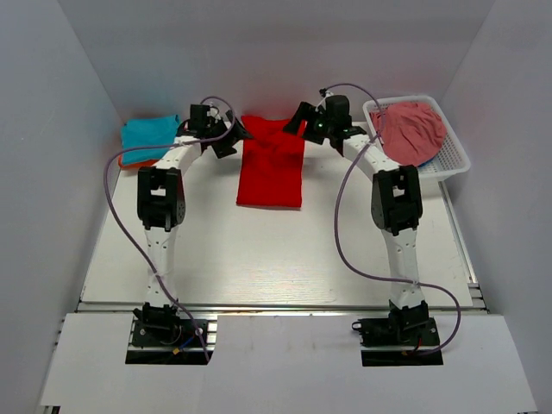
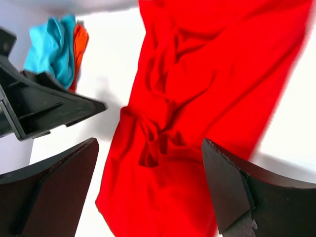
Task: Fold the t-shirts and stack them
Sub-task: Fold the folded rectangular tshirt in 1/3 of the way, then grab one side of the 2/3 rectangular tshirt with both arms, then fold the long partially folded tshirt into a neat square, then smooth out wrinkles on the folded tshirt
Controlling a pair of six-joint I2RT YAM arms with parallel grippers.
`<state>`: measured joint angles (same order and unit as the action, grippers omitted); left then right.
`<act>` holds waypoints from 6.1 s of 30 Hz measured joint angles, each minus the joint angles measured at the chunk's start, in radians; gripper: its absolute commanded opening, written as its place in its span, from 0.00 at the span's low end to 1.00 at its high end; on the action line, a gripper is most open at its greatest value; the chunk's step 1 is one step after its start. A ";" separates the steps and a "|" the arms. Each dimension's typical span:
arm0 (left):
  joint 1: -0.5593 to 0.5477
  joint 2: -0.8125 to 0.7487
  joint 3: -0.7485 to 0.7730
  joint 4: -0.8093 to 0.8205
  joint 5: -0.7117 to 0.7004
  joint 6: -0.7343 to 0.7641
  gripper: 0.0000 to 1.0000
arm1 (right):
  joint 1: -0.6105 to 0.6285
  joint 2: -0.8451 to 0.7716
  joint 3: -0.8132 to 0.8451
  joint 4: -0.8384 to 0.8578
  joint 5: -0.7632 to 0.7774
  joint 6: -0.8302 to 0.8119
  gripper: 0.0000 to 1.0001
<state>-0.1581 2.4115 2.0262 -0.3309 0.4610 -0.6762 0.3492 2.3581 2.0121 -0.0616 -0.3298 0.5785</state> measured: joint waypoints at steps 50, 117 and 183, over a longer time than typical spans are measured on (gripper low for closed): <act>-0.120 -0.421 -0.750 0.008 -0.147 0.405 0.00 | 0.032 -0.270 -0.718 -0.031 -0.225 -0.197 0.00; -0.203 -0.696 -0.631 -0.268 -0.347 0.145 0.00 | -0.010 -0.443 -0.364 -0.567 -0.066 -0.343 0.00; -0.092 -0.281 -0.562 0.195 0.032 0.224 1.00 | -0.062 -0.104 -0.430 0.073 -0.399 -0.198 0.90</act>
<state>-0.2497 2.1307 1.4647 -0.1364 0.4931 -0.4522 0.2874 2.2539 1.5818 0.0116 -0.7288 0.3805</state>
